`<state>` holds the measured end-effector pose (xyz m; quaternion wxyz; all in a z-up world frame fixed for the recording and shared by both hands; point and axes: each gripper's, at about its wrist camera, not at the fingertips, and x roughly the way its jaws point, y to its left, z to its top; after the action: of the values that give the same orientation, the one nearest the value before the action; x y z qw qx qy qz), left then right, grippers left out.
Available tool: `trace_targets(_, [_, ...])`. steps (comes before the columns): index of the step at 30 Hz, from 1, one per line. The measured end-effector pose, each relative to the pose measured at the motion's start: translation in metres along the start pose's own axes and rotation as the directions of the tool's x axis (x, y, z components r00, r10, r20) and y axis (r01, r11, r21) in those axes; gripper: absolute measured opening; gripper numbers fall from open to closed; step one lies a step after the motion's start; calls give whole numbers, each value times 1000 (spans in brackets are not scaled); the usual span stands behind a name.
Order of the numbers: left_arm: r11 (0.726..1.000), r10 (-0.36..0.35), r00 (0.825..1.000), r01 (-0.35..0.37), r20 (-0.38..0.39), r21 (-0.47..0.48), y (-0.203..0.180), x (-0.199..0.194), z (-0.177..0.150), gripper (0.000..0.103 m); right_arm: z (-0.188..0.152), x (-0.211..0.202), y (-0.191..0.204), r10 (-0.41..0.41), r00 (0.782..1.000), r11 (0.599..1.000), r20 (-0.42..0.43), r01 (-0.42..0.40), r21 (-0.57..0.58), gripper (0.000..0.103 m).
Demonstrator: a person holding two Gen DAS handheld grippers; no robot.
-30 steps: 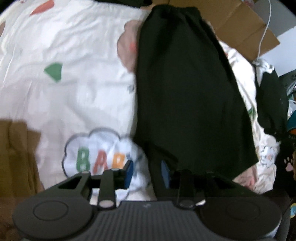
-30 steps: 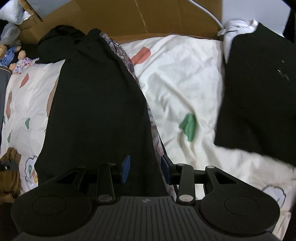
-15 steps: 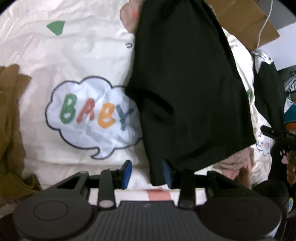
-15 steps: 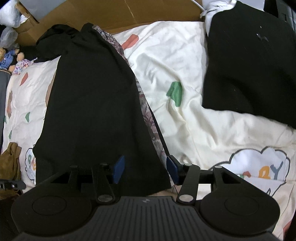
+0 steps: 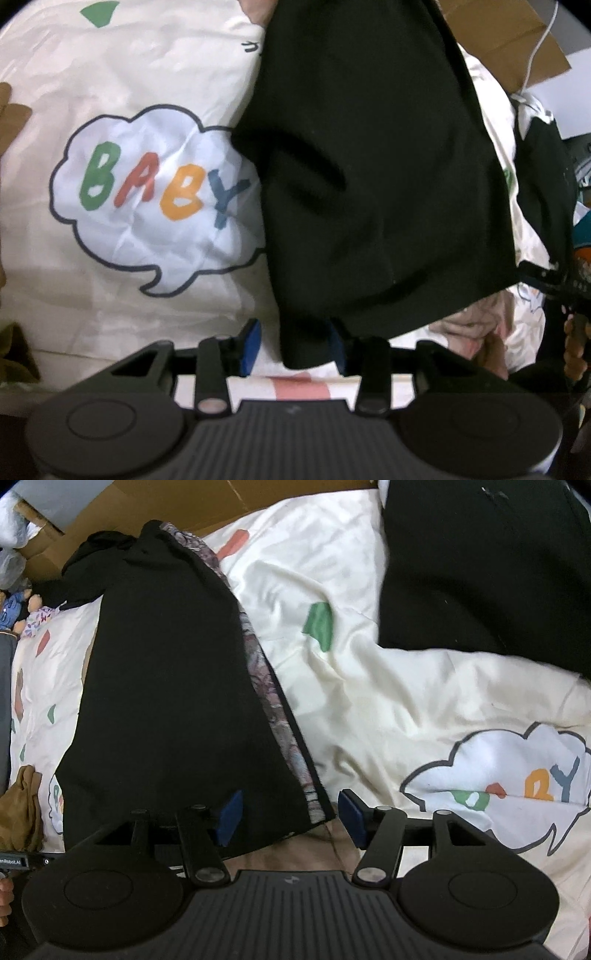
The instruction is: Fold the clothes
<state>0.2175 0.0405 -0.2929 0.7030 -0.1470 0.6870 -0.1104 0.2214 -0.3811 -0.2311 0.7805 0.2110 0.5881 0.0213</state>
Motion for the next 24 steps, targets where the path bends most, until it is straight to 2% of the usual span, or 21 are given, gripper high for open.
trace_targets(6, [999, -30, 1000, 30, -7, -10, 2, 13, 3, 49, -1, 9, -11, 37, 999, 999, -3, -37, 29, 63])
trace_targets(14, [997, -63, 998, 63, -7, -54, 9, 26, 7, 58, 6, 28, -5, 46, 998, 999, -43, -45, 8, 63])
trace_targets(17, [995, -78, 997, 78, -2, -62, 10, 29, 8, 65, 6, 35, -2, 39, 997, 999, -61, -39, -2, 63])
trace_targets(20, [995, -89, 996, 90, 8, -53, 8, 31, 6, 65, 7, 41, 0, 31, 997, 999, -68, -32, -3, 63])
trace_targets(21, [995, -91, 996, 92, 6, -46, 7, 31, 5, 61, 7, 42, 1, 31, 997, 1000, -69, -31, -3, 62])
trace_targets(23, [991, -121, 993, 121, -3, -56, 7, 32, 5, 42, 8, 43, 3, 22, 997, 1000, -72, -22, -5, 59])
trace_targets(24, [987, -147, 989, 146, -10, -70, 8, 33, 5, 24, 9, 44, 4, 17, 997, 1000, -74, -18, -6, 54])
